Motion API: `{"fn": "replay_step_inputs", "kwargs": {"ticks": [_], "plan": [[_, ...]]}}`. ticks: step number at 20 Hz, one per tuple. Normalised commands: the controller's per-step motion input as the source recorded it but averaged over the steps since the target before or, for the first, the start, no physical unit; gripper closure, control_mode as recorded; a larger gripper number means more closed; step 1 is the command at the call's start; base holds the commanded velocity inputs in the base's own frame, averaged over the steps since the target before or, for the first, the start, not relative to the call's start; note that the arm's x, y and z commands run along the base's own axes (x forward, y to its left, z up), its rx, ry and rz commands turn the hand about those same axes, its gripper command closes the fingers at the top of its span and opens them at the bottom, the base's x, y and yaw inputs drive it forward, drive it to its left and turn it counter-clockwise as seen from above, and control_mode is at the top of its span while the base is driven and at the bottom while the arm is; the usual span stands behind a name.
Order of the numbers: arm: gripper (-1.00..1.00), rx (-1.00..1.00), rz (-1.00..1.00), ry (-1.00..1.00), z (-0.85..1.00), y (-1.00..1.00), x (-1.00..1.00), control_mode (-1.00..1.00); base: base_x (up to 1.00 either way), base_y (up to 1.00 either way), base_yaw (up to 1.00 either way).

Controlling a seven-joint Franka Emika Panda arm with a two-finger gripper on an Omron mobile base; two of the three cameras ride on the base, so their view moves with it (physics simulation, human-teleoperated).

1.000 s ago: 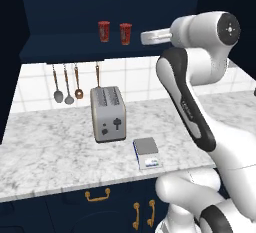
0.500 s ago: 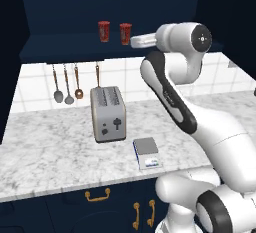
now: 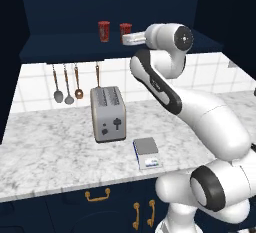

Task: Pick the yogurt and place it on the digital scale for weighing, and close the cabinet.

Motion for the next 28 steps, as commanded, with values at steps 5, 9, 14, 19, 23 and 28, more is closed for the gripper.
{"fn": "replay_step_inputs", "kwargs": {"ticks": [5,9,14,19,23,28], "plan": [[-1.0,0.0,0.0,0.0,0.0,0.01,0.5,-1.0,0.0,0.0,0.0],[-1.0,0.0,0.0,0.01,-0.03,0.0,0.5,-1.0,0.0,0.0,0.0],[-1.0,0.0,0.0,0.0,-0.01,0.03,0.41,-1.0,0.0,0.0,0.0],[-1.0,0.0,0.0,0.0,0.0,0.03,0.27,-1.0,0.0,0.0,0.0],[-1.0,0.0,0.0,0.0,-0.05,0.04,0.21,-1.0,0.0,0.0,0.0],[-1.0,0.0,0.0,0.01,-0.19,0.02,0.27,-1.0,0.0,0.0,0.0]]}}
